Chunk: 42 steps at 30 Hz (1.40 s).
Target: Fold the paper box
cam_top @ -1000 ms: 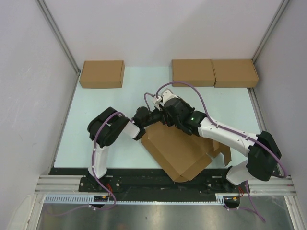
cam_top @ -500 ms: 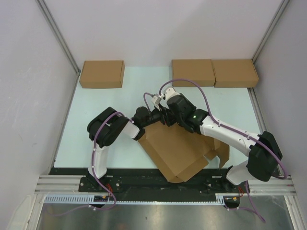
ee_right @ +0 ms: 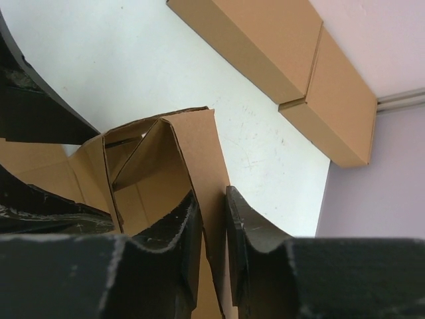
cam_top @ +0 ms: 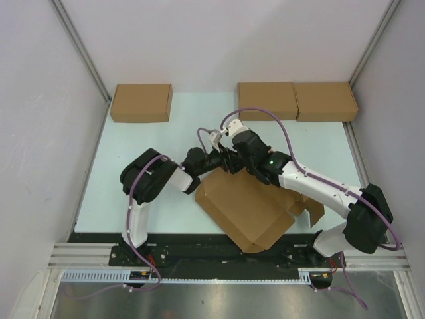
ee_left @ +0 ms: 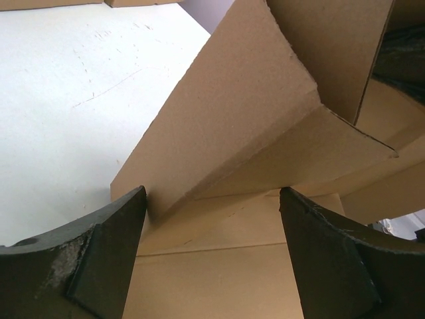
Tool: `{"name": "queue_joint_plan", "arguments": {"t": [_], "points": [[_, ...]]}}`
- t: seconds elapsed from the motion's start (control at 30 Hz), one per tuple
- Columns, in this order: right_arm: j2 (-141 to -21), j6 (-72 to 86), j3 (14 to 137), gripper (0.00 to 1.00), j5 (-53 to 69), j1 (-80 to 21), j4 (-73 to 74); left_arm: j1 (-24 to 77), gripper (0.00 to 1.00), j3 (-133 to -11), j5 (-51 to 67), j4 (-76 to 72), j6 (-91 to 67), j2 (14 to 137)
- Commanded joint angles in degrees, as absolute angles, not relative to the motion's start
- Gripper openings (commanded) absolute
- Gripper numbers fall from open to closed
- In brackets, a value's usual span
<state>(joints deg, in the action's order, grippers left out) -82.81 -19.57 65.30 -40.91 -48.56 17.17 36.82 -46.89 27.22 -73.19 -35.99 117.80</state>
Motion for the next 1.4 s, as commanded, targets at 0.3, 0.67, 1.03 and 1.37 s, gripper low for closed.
{"name": "queue_joint_plan", "arguments": {"t": [0.3,0.67,1.03,1.37], "points": [[-79.98,-18.63,67.68,0.0,-36.74,-47.29,15.47,35.25,0.89,-47.11,27.77,-98.88,-37.88,114.79],[-78.84,-18.63,67.76,0.0,-31.99,-45.09,17.84,31.2,0.9,-48.6,36.56,-98.88,-40.78,115.14],[-82.44,-23.1,67.68,0.0,-39.62,-47.72,16.62,30.24,0.89,-48.43,37.09,-98.88,-41.22,115.49],[-86.57,-27.77,67.59,0.0,-50.37,-50.89,12.74,29.45,0.91,-48.34,39.98,-98.96,-41.84,115.58]]}}
